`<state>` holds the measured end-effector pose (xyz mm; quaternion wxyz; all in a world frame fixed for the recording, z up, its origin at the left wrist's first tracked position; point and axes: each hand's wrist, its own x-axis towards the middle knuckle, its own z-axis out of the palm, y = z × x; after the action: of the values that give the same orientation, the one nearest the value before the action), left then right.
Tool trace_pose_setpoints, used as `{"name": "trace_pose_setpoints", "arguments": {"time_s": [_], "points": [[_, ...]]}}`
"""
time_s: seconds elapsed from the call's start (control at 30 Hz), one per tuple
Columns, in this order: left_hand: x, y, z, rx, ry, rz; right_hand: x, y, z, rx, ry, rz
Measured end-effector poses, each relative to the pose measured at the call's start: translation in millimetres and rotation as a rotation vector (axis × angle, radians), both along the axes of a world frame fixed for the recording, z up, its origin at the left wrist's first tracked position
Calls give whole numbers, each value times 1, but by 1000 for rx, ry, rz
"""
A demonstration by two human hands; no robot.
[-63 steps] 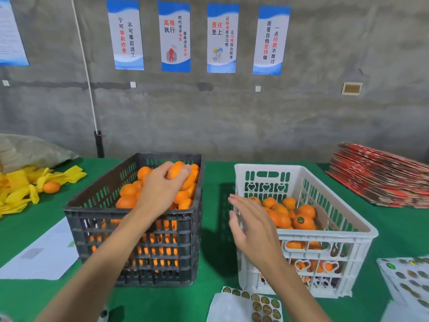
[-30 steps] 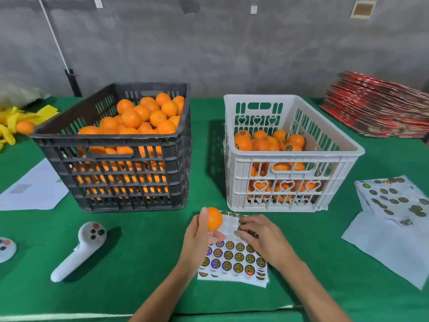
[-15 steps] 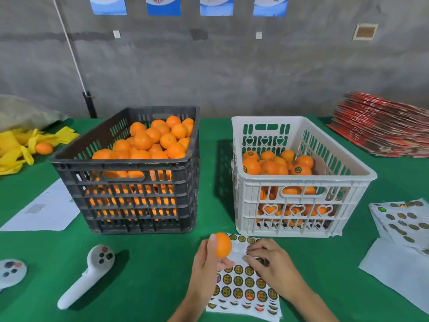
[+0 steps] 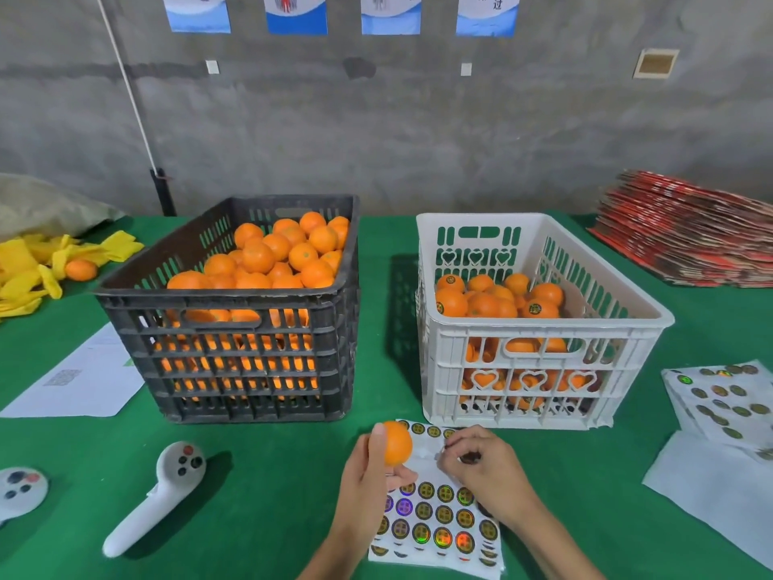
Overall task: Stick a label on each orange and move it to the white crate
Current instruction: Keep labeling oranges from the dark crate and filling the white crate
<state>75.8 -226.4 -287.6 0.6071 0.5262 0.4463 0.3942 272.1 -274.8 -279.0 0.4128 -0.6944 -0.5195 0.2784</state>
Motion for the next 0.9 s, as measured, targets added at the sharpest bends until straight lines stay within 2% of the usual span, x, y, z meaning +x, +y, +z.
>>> {"name": "trace_pose_setpoints", "arguments": {"time_s": [0.27, 0.43, 0.53, 0.63, 0.77, 0.9], "points": [[-3, 0, 1, -17, -5, 15, 4, -1, 4, -32, 10, 30], [-5, -3, 3, -30, -3, 23, 4, -6, 0, -27, -227, 105], [-5, -1, 6, -44, 31, 19, -1, -6, 8, -3, -181, -30], [1, 0, 10, 1, 37, 37, -17, -2, 26, 129, -126, -192], [16, 7, 38, 89, 16, 66, -55, 3, 53, 314, -207, -128], [27, 16, 78, 115, -46, 96, -67, 6, 83, 498, -229, -180]]}}
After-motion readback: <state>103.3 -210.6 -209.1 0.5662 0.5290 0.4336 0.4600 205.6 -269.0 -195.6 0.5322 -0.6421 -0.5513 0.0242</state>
